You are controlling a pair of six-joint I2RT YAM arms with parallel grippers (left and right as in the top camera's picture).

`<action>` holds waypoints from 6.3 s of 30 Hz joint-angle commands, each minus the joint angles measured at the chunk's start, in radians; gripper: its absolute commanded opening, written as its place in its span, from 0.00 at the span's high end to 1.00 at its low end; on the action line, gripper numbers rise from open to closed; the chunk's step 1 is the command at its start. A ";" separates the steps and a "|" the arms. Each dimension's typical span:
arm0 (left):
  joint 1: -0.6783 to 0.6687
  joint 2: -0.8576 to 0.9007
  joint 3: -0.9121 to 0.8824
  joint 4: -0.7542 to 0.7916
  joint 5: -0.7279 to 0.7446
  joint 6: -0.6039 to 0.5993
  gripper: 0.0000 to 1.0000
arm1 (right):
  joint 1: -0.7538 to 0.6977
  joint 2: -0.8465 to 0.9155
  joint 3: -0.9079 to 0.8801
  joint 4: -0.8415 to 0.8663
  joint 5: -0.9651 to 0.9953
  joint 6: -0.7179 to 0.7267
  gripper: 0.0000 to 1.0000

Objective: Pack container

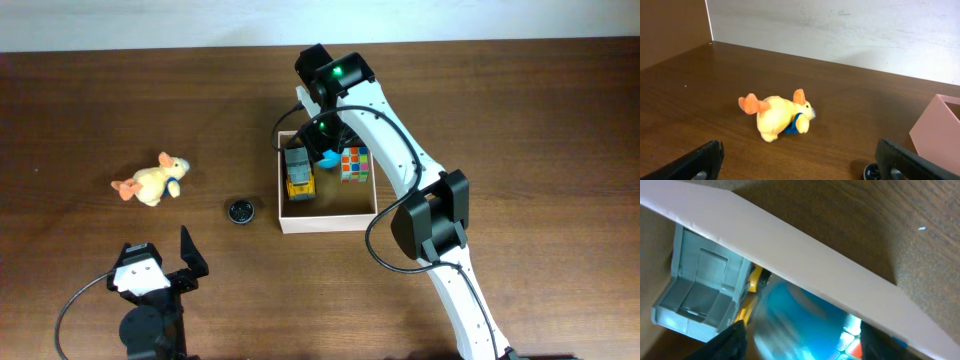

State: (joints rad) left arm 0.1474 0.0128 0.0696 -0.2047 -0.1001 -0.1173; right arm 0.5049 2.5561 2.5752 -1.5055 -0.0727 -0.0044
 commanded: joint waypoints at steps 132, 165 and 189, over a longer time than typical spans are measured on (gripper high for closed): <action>-0.130 1.794 1.292 -0.800 0.402 -0.009 0.01 | -0.563 -0.047 0.240 -0.129 0.249 0.294 0.01; -0.265 1.988 1.291 -0.772 0.189 -0.075 0.01 | -0.563 -0.047 0.240 -0.129 0.249 0.294 0.01; -0.232 1.986 1.385 -0.851 0.133 -0.071 0.05 | -0.563 -0.047 0.240 -0.129 0.250 0.294 0.01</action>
State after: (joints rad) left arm -0.0734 1.9846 1.3991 -1.0401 0.0570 -0.1841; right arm -0.0620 2.4931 2.8109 -1.6367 0.1608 0.2836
